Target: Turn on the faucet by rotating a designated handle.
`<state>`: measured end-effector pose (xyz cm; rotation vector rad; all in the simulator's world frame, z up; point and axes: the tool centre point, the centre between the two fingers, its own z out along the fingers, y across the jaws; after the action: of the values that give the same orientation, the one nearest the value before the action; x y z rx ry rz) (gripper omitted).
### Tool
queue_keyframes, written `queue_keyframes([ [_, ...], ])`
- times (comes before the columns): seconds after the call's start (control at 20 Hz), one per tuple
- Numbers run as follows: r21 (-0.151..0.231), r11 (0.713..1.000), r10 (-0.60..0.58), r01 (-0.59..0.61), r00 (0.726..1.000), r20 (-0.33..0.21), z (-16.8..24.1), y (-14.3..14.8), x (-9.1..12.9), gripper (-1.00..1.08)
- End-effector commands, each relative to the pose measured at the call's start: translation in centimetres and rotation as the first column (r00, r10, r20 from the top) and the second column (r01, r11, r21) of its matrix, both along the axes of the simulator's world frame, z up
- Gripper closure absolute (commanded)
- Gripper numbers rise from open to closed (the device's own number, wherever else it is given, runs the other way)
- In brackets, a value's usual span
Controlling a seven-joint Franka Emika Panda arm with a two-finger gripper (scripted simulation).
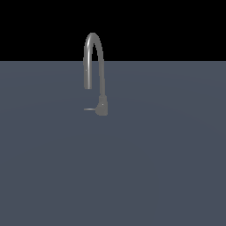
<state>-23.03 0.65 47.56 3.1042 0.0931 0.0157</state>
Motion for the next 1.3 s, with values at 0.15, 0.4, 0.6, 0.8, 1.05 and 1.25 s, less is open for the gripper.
queue_keyframes([
  [0.15, -0.096, 0.99, 0.1, -0.1, 0.995, -0.009, -1.1, 0.9, 1.9, 1.08],
  [0.4, -0.218, 0.949, 0.226, -0.228, 0.973, -0.035, -2.6, 2.2, 4.3, 1.08],
  [0.6, -0.324, 0.882, 0.336, -0.341, 0.939, -0.072, -4.2, 3.5, 6.4, 1.08],
  [0.8, -0.415, 0.797, 0.43, -0.438, 0.895, -0.118, -5.8, 4.8, 8.2, 1.08],
  [1.05, -0.505, 0.677, 0.524, -0.536, 0.832, -0.181, -7.8, 6.3, 10.0, 1.08],
  [1.25, -0.56, 0.575, 0.581, -0.596, 0.78, -0.233, -9.5, 7.3, 11.2, 1.08],
])
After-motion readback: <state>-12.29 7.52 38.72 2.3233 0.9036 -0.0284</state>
